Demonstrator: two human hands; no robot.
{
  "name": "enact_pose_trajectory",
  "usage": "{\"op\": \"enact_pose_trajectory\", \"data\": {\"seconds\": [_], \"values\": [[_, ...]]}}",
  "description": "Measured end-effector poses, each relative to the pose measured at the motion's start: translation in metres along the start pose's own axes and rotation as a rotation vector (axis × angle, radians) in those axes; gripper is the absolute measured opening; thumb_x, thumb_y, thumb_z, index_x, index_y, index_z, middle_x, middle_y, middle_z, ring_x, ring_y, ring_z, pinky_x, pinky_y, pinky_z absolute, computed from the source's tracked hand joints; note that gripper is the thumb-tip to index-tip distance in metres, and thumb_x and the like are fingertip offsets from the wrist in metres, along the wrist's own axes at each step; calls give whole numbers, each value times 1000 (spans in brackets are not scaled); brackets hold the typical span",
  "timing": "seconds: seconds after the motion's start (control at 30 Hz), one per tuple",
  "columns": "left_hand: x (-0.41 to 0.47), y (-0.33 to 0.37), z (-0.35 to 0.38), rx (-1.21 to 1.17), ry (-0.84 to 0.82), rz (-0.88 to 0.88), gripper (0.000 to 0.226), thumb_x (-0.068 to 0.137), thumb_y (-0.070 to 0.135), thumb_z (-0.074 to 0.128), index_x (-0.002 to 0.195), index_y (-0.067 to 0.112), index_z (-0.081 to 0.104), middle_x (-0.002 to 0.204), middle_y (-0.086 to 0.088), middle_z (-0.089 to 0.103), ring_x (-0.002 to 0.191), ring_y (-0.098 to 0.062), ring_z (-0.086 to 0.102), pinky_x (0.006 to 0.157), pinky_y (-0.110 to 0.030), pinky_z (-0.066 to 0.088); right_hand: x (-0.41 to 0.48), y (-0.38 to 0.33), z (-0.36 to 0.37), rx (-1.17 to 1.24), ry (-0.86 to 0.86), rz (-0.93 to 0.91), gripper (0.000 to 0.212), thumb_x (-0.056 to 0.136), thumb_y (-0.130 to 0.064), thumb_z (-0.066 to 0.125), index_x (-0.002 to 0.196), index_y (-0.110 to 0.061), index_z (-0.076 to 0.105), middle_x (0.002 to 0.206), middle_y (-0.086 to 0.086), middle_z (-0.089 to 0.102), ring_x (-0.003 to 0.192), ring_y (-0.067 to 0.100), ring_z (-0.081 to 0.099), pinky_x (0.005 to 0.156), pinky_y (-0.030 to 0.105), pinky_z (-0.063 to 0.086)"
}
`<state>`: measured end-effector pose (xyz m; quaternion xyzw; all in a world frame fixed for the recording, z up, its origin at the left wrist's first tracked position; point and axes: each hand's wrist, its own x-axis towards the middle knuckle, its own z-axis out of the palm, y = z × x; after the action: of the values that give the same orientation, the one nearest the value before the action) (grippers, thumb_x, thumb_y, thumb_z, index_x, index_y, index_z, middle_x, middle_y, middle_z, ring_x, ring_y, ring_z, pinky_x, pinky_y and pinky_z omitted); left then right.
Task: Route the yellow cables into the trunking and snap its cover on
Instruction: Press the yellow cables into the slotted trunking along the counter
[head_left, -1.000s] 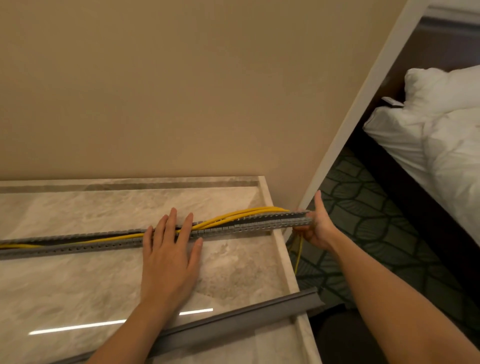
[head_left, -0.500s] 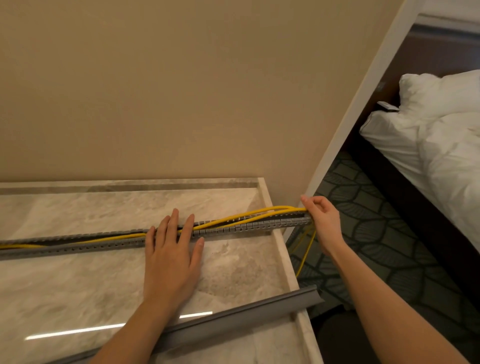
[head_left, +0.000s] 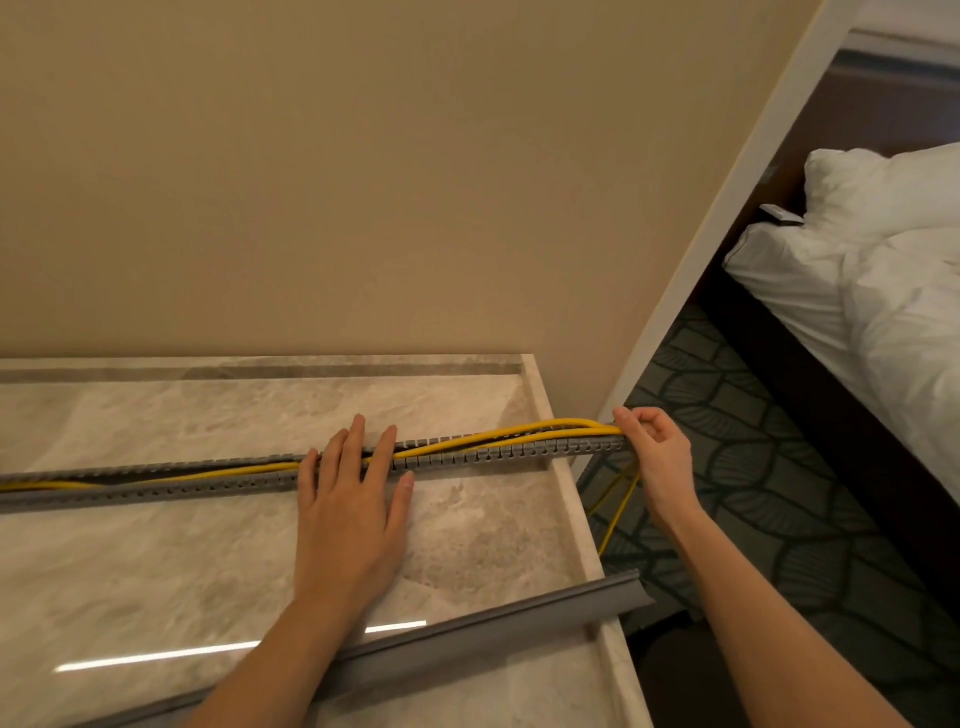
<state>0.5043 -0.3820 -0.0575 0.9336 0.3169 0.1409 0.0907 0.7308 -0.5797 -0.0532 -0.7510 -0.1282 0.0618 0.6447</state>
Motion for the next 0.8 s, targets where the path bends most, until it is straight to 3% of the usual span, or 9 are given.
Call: {"op": "enact_pose_trajectory", "data": {"seconds": [0.1, 0.2, 0.27, 0.37, 0.47, 0.57, 0.67, 0.73, 0.8], "values": [[-1, 0, 0, -1, 0, 5, 61, 92, 48, 17, 142, 22, 40, 151, -8, 32, 139, -25, 29, 115, -43, 14, -3, -2, 4, -45, -9, 68, 28, 89, -31, 58, 89, -4, 62, 71, 1, 57, 60, 3, 52, 60, 14, 43], [-1, -1, 1, 9, -1, 10, 61, 92, 47, 17, 142, 22, 40, 151, -8, 32, 139, -25, 29, 114, -42, 13, -8, -6, 8, -79, -22, 95, 34, 96, -33, 46, 91, -4, 63, 74, -1, 57, 67, 7, 51, 62, 16, 40], [-1, -1, 1, 11, -1, 13, 60, 93, 47, 16, 142, 22, 40, 151, -8, 32, 139, -25, 29, 114, -41, 11, -13, -8, 11, -223, 58, -13, 29, 97, -31, 45, 96, -9, 63, 85, -1, 59, 84, 14, 55, 73, 22, 43], [-1, -2, 2, 3, 1, 13, 59, 93, 47, 16, 143, 23, 38, 152, -8, 30, 140, -25, 27, 114, -40, 9, -28, -25, 19, -489, 141, -344, 31, 94, -36, 46, 107, -12, 61, 101, -2, 57, 103, 15, 50, 85, 29, 39], [-1, -1, 0, -4, 2, 14, 58, 94, 47, 16, 145, 27, 31, 153, -8, 28, 140, -26, 25, 114, -39, 7, -48, -43, 33, -679, -80, -572, 45, 90, -43, 41, 117, -11, 60, 116, 1, 60, 110, 9, 47, 95, 33, 39], [-2, 0, -2, -15, 4, 24, 53, 94, 47, 17, 147, 37, 19, 152, -9, 30, 140, -27, 26, 112, -39, 7, -65, -46, 45, -942, -246, -676, 59, 88, -49, 38, 133, -12, 49, 136, 5, 51, 125, 20, 45, 105, 40, 36], [-2, 0, -2, -2, 6, 40, 50, 94, 47, 20, 143, 44, 24, 150, -10, 33, 138, -30, 28, 112, -43, 10, -76, -44, 55, -1151, -363, -592, 75, 85, -61, 21, 147, -18, 26, 152, 4, 29, 141, 22, 23, 117, 40, 11], [-2, 0, -1, 22, 10, 58, 47, 94, 48, 20, 141, 48, 28, 150, -10, 34, 138, -33, 27, 112, -47, 11, -80, -40, 59, -1224, -323, -595, 74, 86, -61, 21, 145, -19, 32, 148, 6, 36, 140, 25, 26, 116, 41, 10], [-2, 0, -1, 34, 17, 86, 45, 95, 48, 20, 139, 52, 28, 151, -8, 32, 138, -36, 25, 111, -50, 10, -81, -37, 62, -1224, -248, -617, 64, 87, -56, 30, 137, -18, 48, 137, 9, 50, 132, 27, 40, 112, 45, 23]]}}
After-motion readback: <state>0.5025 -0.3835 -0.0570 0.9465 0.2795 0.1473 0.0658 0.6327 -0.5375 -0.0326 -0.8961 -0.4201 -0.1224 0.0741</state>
